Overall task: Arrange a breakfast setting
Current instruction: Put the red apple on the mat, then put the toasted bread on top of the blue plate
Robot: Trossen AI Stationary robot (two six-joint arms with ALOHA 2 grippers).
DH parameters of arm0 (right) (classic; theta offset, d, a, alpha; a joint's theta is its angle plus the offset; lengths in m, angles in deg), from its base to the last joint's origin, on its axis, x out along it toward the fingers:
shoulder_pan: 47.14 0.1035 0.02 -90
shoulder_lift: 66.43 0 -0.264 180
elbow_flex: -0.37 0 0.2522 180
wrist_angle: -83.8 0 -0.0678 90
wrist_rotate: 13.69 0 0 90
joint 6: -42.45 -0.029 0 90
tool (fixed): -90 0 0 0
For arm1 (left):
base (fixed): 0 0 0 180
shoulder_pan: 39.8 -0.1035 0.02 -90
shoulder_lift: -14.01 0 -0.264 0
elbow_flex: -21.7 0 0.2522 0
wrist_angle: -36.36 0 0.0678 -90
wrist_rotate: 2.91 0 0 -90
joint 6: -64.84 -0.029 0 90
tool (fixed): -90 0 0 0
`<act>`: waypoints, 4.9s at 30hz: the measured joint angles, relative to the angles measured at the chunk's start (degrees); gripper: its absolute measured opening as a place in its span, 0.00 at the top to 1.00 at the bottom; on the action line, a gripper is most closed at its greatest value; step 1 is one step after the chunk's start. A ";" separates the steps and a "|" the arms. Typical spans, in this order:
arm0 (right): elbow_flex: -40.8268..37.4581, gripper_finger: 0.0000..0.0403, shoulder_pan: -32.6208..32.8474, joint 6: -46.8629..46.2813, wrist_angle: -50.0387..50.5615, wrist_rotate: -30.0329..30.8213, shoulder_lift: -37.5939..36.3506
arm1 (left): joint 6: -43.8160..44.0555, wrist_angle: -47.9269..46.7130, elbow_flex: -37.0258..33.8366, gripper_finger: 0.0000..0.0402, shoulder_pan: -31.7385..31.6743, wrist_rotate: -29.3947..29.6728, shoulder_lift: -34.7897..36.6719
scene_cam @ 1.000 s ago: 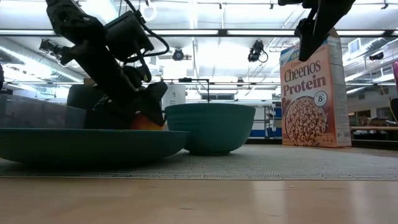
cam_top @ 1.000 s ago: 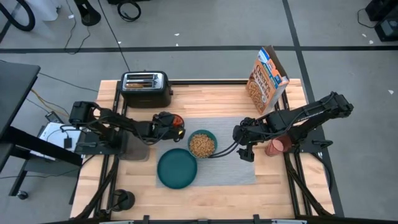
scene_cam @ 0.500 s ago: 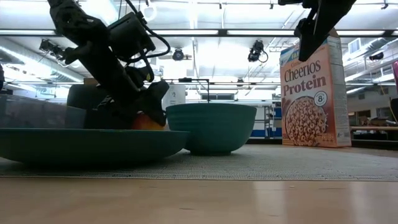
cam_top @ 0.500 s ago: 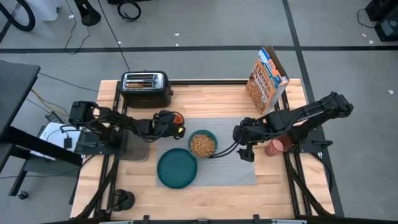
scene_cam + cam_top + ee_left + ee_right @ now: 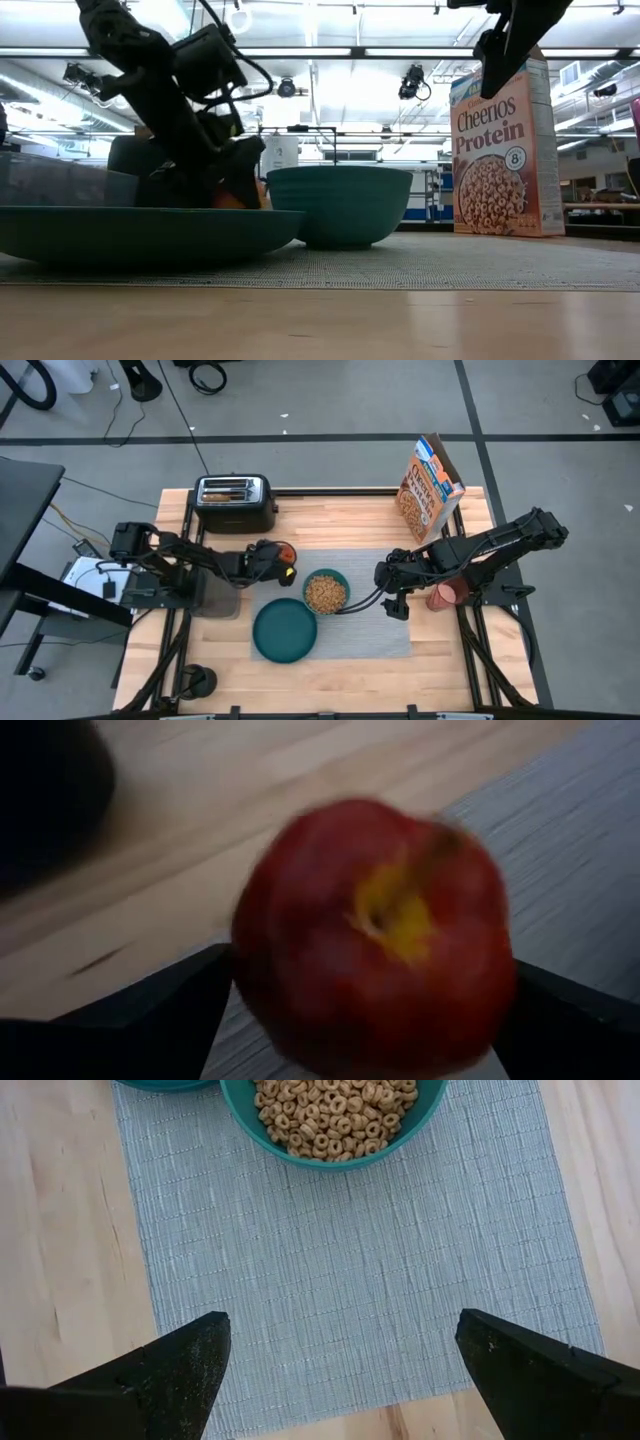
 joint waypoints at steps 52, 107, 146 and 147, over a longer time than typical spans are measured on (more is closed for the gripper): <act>0.02 0.03 0.00 0.18 0.79 -1.31 -0.02 | 1.95 -13.91 2.15 0.03 -0.28 -11.15 29.21; 0.02 0.10 7.16 -8.96 -5.83 -0.11 -4.68 | -92.70 -76.74 51.78 0.03 -58.92 -25.64 4.92; 0.02 0.10 8.24 -8.45 -9.22 0.65 -4.63 | -90.21 -77.70 45.49 0.51 -58.00 -23.66 1.41; 0.02 0.10 8.23 -8.41 -9.22 0.65 -4.63 | -90.37 -77.65 45.52 0.51 -57.99 -23.56 1.45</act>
